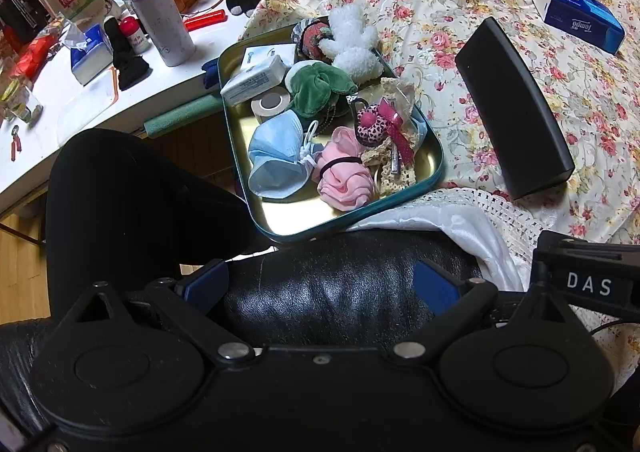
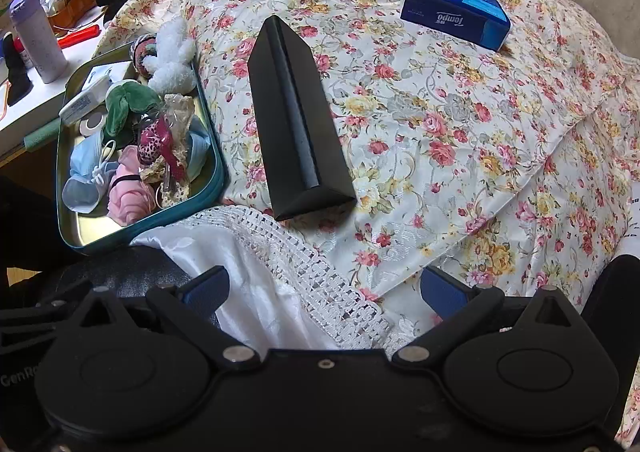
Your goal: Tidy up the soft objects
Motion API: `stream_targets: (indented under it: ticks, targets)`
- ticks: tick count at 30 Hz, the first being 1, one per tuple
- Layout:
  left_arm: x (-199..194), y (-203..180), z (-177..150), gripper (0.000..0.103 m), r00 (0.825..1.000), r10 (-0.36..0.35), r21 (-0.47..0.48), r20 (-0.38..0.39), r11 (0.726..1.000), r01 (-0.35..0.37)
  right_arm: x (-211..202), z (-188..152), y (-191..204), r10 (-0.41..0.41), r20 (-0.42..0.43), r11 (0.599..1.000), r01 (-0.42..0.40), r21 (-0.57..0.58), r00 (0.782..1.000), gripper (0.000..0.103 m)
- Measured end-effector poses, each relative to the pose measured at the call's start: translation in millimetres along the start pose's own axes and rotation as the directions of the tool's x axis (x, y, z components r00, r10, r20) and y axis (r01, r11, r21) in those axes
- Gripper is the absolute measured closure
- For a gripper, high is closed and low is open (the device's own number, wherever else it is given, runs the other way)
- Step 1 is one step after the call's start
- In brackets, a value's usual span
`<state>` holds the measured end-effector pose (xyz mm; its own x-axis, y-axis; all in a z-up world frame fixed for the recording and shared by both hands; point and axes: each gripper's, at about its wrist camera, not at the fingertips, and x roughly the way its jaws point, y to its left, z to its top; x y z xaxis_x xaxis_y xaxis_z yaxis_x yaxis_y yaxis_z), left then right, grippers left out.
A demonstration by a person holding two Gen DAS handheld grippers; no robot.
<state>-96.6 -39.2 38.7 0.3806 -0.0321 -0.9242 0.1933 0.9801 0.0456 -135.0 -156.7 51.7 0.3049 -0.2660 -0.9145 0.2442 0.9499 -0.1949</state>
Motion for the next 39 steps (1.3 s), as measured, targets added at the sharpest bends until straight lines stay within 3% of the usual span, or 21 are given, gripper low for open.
stream_targets:
  ticks: [39]
  targets:
    - [2.1, 0.4, 0.4, 0.007, 1.000, 0.000, -0.008, -0.015, 1.000, 0.000, 0.7, -0.5, -1.0, 0.000, -0.003, 1.000, 0.000, -0.003, 1.000, 0.001]
